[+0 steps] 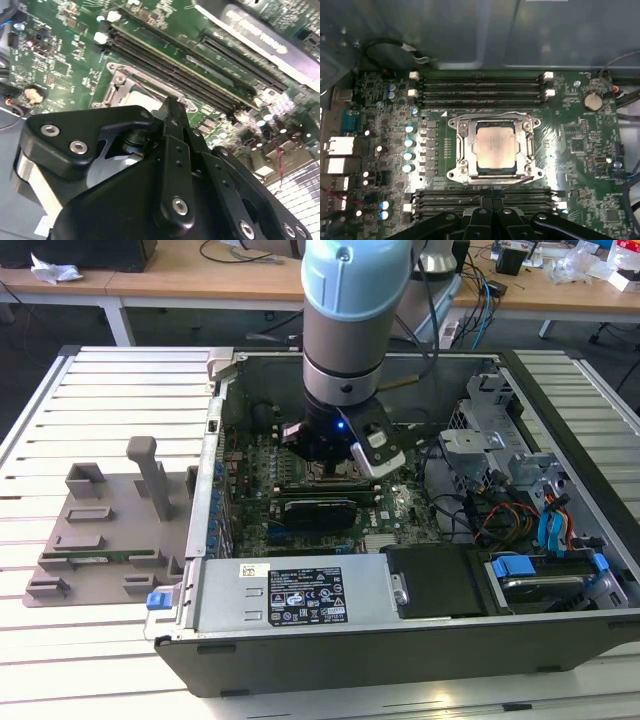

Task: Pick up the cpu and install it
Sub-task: 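Install the second cpu locking lever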

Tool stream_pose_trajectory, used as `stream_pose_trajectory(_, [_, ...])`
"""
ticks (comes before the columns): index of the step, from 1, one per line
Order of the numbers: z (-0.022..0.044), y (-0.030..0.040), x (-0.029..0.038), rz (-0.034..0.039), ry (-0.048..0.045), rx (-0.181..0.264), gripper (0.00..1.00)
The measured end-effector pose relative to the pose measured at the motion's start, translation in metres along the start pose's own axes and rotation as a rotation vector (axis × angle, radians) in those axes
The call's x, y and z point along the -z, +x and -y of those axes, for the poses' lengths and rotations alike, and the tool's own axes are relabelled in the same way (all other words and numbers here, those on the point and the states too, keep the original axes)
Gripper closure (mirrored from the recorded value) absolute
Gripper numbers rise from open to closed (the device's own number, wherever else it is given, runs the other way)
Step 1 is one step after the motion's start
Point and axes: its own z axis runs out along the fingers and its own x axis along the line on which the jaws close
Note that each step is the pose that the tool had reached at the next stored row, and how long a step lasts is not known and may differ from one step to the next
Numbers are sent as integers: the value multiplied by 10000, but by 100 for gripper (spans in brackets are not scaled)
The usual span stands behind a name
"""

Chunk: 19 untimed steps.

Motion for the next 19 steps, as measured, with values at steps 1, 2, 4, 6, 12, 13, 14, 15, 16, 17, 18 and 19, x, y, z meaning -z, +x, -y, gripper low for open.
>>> stream_pose_trajectory(1, [17, 26, -9, 0, 0, 0, 89])
stream_pose_trajectory(2, [26, 48, -32, 0, 0, 0, 89])
stream_pose_trajectory(4, [41, 91, -100, 0, 0, 1, 89])
stream_pose_trajectory(6, [48, 100, -129, -1, 1, 1, 89])
stream_pose_trajectory(12, [56, 102, -171, 0, 1, 1, 89])
stream_pose_trajectory(13, [59, 102, -182, -1, 2, 1, 89])
stream_pose_trajectory(14, [59, 102, -184, 0, 1, 0, 89])
stream_pose_trajectory(15, [60, 102, -187, 0, 0, 1, 89])
stream_pose_trajectory(16, [61, 102, -193, 1, -1, 0, 89])
stream_pose_trajectory(17, [65, 114, -211, 0, 0, 0, 89])
stream_pose_trajectory(18, [66, 124, -220, 0, 0, 1, 89])
stream_pose_trajectory(19, [67, 139, -230, 0, 0, 1, 89])
